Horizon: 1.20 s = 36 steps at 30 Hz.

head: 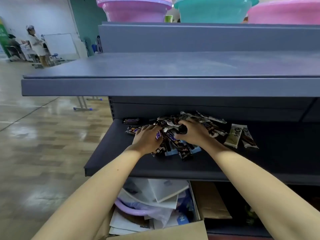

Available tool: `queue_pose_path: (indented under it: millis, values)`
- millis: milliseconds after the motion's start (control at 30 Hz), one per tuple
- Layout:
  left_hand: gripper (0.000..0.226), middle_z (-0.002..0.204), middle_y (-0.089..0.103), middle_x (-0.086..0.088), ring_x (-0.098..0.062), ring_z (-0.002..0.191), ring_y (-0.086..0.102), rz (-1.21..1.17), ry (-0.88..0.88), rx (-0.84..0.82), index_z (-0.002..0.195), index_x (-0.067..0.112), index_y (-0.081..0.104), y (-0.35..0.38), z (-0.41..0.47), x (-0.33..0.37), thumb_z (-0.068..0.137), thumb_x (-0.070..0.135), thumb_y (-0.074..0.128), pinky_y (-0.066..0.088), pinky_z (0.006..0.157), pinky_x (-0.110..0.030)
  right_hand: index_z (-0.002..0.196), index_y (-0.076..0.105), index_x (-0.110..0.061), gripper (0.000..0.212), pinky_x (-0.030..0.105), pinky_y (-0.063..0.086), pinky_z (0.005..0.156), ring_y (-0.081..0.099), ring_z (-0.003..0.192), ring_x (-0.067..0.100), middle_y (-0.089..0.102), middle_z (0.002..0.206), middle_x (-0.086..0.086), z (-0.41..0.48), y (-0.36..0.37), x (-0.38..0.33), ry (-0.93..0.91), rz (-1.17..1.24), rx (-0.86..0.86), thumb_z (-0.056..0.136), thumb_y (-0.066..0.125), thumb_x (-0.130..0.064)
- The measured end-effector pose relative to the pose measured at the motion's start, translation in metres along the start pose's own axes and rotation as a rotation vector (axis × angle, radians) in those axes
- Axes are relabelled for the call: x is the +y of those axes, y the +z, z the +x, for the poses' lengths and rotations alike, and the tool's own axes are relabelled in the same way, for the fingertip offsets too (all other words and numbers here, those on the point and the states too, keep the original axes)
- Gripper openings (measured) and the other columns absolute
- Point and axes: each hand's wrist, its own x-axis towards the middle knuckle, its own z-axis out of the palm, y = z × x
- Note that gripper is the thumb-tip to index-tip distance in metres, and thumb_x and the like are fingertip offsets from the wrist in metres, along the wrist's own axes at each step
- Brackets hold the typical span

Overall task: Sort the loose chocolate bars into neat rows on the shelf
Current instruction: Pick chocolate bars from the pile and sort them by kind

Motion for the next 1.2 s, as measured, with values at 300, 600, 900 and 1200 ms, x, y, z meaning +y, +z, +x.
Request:
queue_pose_path:
  millis: [300, 600, 900, 1200]
  values:
    - [0.043, 0.146, 0.037, 0.004, -0.023, 0.135, 0.031, -0.039, -0.033, -0.023, 0.137, 0.025, 0.038, 0.001, -0.013, -0.030, 0.095, 0.032, 0.042, 0.024, 0.107, -0.039, 0.101, 0.068, -0.013, 0.021, 0.024, 0.039, 0.062, 0.060, 0.084, 0.014, 0.068, 0.103, 0.001, -0.003, 0.005, -0.008, 0.061, 0.085, 0.259, 0.090, 0.058, -0.028]
    - [0.038, 0.140, 0.044, 0.002, -0.023, 0.131, 0.037, -0.207, 0.032, 0.064, 0.132, 0.022, 0.045, 0.006, -0.008, -0.021, 0.094, 0.027, 0.045, 0.031, 0.104, -0.038, 0.091, 0.072, -0.011, 0.016, 0.008, 0.037, 0.058, 0.057, 0.065, 0.004, 0.070, 0.081, -0.003, -0.028, -0.011, -0.019, 0.121, 0.390, 0.575, 0.087, 0.063, -0.024]
    - [0.039, 0.133, 0.048, -0.006, -0.030, 0.122, 0.041, -0.340, 0.113, 0.331, 0.129, 0.016, 0.048, 0.008, -0.011, 0.026, 0.090, 0.021, 0.053, 0.038, 0.097, -0.039, 0.087, 0.068, -0.011, 0.010, 0.015, 0.054, 0.068, 0.065, 0.078, 0.013, 0.067, 0.082, -0.001, -0.068, -0.035, 0.008, 0.289, 0.877, 0.667, 0.086, 0.065, -0.020]
    - [0.048, 0.137, 0.044, -0.002, -0.029, 0.128, 0.033, -0.288, 0.170, 0.285, 0.132, 0.021, 0.044, 0.030, -0.008, 0.143, 0.087, 0.034, 0.057, 0.031, 0.105, -0.045, 0.095, 0.062, -0.006, 0.007, 0.026, 0.057, 0.063, 0.061, 0.078, 0.016, 0.061, 0.078, -0.003, -0.127, -0.074, 0.092, 0.425, 1.191, 0.687, 0.088, 0.062, -0.008]
